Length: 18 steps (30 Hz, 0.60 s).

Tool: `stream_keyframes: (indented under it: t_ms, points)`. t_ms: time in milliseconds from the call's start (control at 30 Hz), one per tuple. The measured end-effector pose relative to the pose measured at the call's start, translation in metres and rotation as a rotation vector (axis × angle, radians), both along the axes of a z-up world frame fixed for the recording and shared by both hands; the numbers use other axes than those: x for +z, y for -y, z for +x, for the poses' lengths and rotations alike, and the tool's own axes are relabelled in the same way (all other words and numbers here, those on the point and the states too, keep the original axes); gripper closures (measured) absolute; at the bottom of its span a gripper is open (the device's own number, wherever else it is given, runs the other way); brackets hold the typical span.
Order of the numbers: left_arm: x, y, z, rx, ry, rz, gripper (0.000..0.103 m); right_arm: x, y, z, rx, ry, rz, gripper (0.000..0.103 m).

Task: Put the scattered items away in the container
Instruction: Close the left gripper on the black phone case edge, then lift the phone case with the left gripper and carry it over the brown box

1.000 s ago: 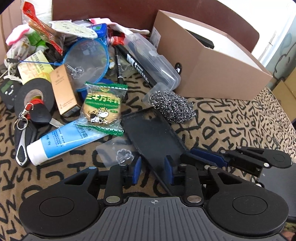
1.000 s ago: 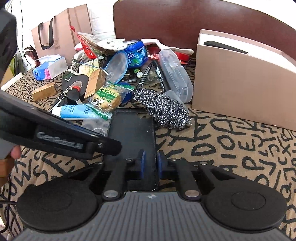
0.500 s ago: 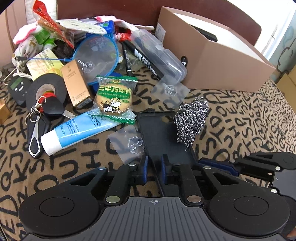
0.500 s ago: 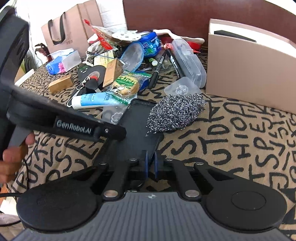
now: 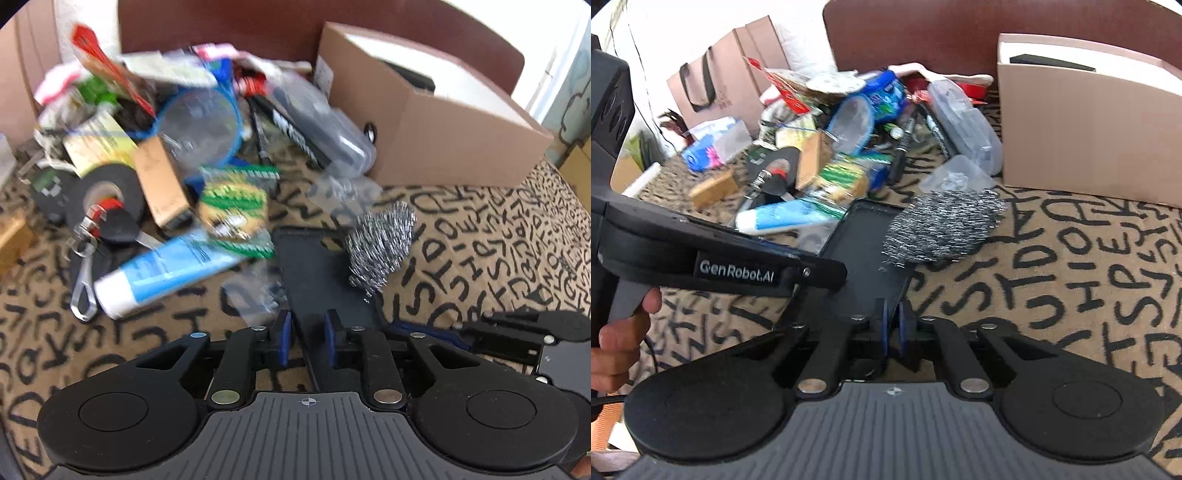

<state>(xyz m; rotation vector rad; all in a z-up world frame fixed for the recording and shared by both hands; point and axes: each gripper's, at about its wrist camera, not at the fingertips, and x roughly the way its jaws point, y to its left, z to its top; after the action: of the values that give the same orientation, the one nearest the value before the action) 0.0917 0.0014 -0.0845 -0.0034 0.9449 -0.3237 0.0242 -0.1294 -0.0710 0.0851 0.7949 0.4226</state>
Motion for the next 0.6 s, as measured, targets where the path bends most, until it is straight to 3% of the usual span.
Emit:
stream_keyframes:
  t_ms: [600]
  points:
    - [0.060, -0.001, -0.017, -0.001, 0.157, -0.051, 0.085, 0.050, 0.002, -0.014, -0.023, 0.186, 0.013, 0.097]
